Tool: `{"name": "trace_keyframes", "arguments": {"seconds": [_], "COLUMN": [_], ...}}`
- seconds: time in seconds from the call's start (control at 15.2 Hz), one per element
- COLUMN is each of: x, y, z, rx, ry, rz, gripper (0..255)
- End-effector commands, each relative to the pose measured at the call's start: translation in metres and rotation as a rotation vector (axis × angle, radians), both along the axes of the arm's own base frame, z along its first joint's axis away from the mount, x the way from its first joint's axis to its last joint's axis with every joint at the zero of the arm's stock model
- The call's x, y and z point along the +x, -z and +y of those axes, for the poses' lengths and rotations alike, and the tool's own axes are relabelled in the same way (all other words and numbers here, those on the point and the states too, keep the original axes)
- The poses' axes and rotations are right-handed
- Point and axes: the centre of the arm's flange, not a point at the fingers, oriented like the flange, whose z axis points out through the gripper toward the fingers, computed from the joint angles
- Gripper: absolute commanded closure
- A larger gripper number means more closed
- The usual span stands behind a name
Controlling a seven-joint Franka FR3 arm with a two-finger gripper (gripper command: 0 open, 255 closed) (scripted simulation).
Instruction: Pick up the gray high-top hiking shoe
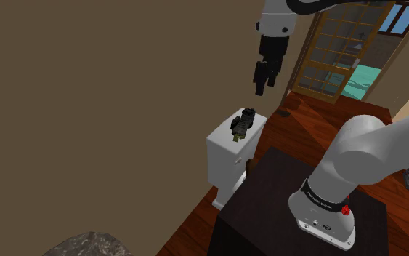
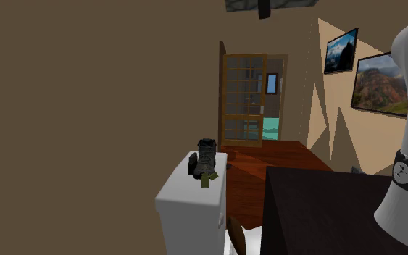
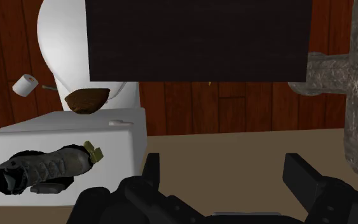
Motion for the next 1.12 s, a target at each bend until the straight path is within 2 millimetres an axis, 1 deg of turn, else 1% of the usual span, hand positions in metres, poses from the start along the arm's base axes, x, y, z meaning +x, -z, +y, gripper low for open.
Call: {"name": "trace_keyframes", "arguments": {"seconds": [0.0, 0.53, 1.06], "x": [0.0, 0.056, 0.103], "y": [0.0, 0.072, 0.142], "z": [0.0, -0.044, -0.101], "rx": [0.0, -0.012, -0.024], "ry": [0.0, 0.245, 0.491], "rz": [0.0, -0.05, -0.099], "gripper": [0, 0, 0]}}
